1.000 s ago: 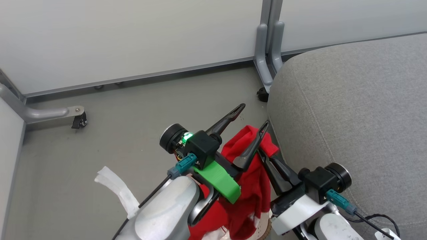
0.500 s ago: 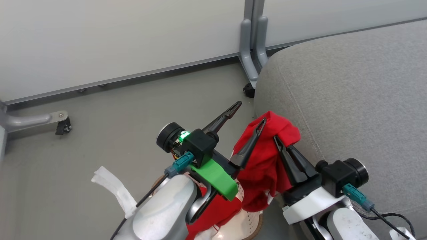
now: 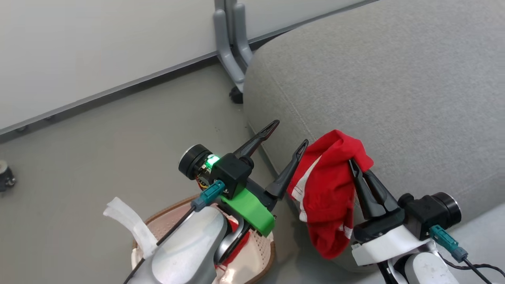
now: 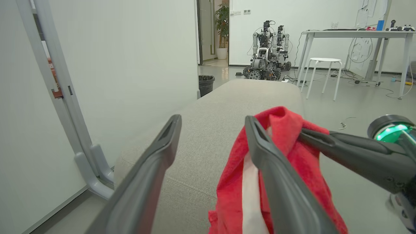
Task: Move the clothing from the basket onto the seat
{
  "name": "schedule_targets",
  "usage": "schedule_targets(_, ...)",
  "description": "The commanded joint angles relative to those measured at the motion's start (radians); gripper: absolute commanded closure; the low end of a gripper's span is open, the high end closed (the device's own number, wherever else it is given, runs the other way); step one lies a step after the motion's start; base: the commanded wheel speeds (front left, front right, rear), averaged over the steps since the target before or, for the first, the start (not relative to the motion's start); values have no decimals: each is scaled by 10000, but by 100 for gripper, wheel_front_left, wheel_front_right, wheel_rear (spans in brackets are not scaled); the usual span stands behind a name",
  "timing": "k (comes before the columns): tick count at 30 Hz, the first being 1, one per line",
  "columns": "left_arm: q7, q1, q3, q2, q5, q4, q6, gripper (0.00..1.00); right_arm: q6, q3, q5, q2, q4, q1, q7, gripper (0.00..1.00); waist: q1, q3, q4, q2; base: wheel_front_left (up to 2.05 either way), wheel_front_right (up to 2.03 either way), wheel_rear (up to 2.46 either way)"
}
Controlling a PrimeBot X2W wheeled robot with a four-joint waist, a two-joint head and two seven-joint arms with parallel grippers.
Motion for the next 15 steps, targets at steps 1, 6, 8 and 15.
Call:
schedule_targets(1, -5, 43, 7, 113, 14, 52, -61, 0, -6, -75, -71, 58, -127, 68, -33, 100, 0, 498, -931, -1, 0, 0, 0)
schedule_targets(6, -5, 59, -77, 285, 35, 178, -55, 0, -6, -266, -201, 171, -462, 76, -31, 100, 0, 818, -1551, -1, 0, 0, 0)
schedule_targets(8, -7, -18, -131, 323, 37, 202, -55, 0, -6, -390, -241, 240, -572, 25, -31, 100, 0, 963, -1698, -1, 0, 0, 0)
schedule_targets(15, 179, -452, -393, 564, 301, -26, -58, 0, -6, -1196, 58, 533, -907, -731, -31, 100, 0, 1755, -1914, -1, 0, 0, 0)
